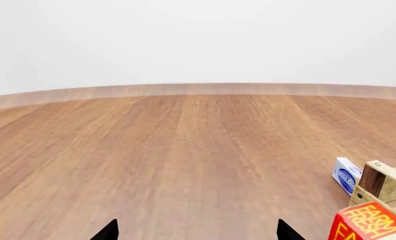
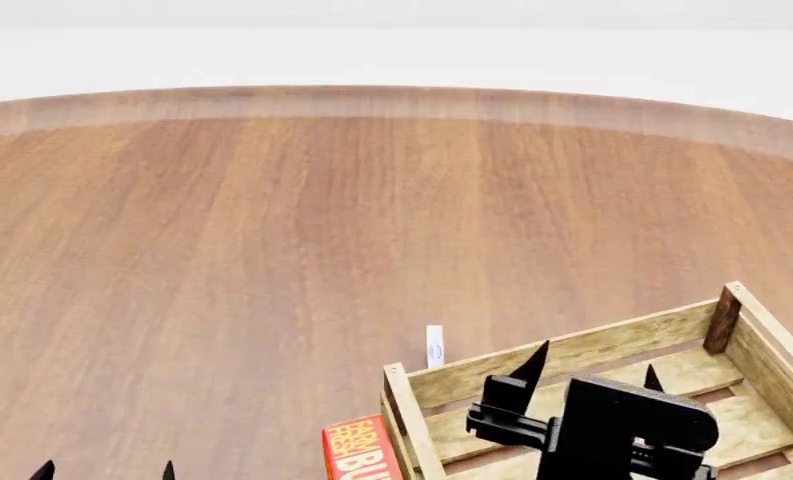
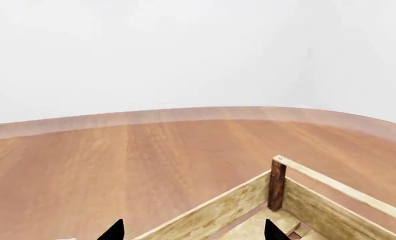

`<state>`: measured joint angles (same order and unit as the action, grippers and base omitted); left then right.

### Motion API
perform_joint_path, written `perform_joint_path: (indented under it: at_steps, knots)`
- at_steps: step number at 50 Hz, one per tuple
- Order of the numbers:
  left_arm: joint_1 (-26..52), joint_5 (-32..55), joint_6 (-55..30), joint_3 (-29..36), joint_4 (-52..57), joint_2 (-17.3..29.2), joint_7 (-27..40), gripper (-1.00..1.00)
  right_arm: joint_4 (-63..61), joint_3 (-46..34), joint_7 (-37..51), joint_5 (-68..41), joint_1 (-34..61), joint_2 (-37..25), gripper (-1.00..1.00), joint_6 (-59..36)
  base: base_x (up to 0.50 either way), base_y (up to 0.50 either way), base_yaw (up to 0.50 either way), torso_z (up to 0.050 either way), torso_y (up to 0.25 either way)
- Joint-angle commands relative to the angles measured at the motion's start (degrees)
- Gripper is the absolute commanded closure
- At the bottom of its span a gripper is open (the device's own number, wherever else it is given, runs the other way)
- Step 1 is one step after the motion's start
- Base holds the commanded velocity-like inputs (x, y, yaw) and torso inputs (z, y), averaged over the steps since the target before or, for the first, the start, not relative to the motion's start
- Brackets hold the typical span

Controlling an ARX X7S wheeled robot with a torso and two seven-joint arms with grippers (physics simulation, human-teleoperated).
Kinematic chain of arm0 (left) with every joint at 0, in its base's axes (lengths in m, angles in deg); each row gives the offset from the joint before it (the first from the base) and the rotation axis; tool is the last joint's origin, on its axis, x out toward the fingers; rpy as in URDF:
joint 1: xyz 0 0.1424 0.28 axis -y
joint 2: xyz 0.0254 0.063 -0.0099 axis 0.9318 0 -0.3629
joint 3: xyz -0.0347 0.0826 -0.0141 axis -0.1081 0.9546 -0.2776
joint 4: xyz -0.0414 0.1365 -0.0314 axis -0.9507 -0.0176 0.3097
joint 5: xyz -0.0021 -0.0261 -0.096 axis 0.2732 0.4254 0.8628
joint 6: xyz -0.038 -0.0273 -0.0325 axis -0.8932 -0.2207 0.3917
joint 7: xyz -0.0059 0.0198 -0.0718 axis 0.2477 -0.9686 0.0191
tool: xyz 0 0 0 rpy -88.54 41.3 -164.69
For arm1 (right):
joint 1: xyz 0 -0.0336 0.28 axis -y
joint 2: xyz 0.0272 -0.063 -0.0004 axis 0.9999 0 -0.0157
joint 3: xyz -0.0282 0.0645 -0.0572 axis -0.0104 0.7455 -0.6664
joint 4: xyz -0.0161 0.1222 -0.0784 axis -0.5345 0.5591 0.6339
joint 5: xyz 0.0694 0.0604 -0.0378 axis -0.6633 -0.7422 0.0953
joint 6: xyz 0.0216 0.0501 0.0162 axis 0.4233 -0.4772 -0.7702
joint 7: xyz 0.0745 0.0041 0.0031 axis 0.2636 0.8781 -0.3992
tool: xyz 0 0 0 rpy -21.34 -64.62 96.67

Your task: Pick up the tomato sauce, and put it in the wooden tray.

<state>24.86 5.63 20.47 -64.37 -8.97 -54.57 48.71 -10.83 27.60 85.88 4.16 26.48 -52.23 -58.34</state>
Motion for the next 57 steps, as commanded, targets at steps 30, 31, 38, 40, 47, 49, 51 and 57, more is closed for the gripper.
perform_joint_path:
  at_steps: [30, 31, 38, 40, 47, 49, 51, 57]
  knots:
    - [0.0, -0.9, 1.1, -0.3, -0.2, -0.6, -0.5, -1.0, -58.1, -1.4, -0.8, -8.4, -24.7, -6.7, -1.0, -14.1, 0.0, 0.0, 0.0, 0.0, 0.0]
    - [0.0, -0.9, 1.1, -0.3, -0.2, -0.6, -0.5, -1.0, -58.7, -1.4, -0.7, -8.3, -25.1, -6.8, -1.0, -14.0, 0.0, 0.0, 0.0, 0.0, 0.0]
    - [0.0, -0.9, 1.2, -0.2, -0.2, -0.5, -0.4, -1.0, -62.6, -1.4, -1.1, -9.5, -28.0, -7.8, -1.0, -12.9, 0.0, 0.0, 0.0, 0.0, 0.0]
    - [0.0, -0.8, 1.2, -0.2, -0.2, -0.5, -0.4, -1.0, -64.3, -1.2, -1.2, -10.1, -29.2, -8.2, -1.0, -12.6, 0.0, 0.0, 0.0, 0.0, 0.0]
    - [0.1, -0.8, 1.2, -0.1, -0.2, -0.4, -0.3, -1.0, -70.0, -1.2, -1.6, -10.8, -33.4, -9.7, -1.0, -11.1, 0.0, 0.0, 0.0, 0.0, 0.0]
    - [0.1, -0.7, 1.2, -0.1, -0.2, -0.4, -0.3, -1.0, -71.2, -1.5, -1.7, -10.4, -34.6, -9.9, -1.0, -10.2, 0.0, 0.0, 0.0, 0.0, 0.0]
    - [0.1, -0.7, 1.2, -0.1, -0.2, -0.4, -0.3, -1.0, -72.2, -1.6, -1.9, -10.6, -35.4, -10.2, -1.0, -9.8, 0.0, 0.0, 0.0, 0.0, 0.0]
    - [0.1, -0.7, 1.3, 0.0, -0.2, -0.3, -0.2, -1.0, -74.5, -1.8, -2.6, -10.5, -38.3, -11.0, -1.0, -7.4, 0.0, 0.0, 0.0, 0.0, 0.0]
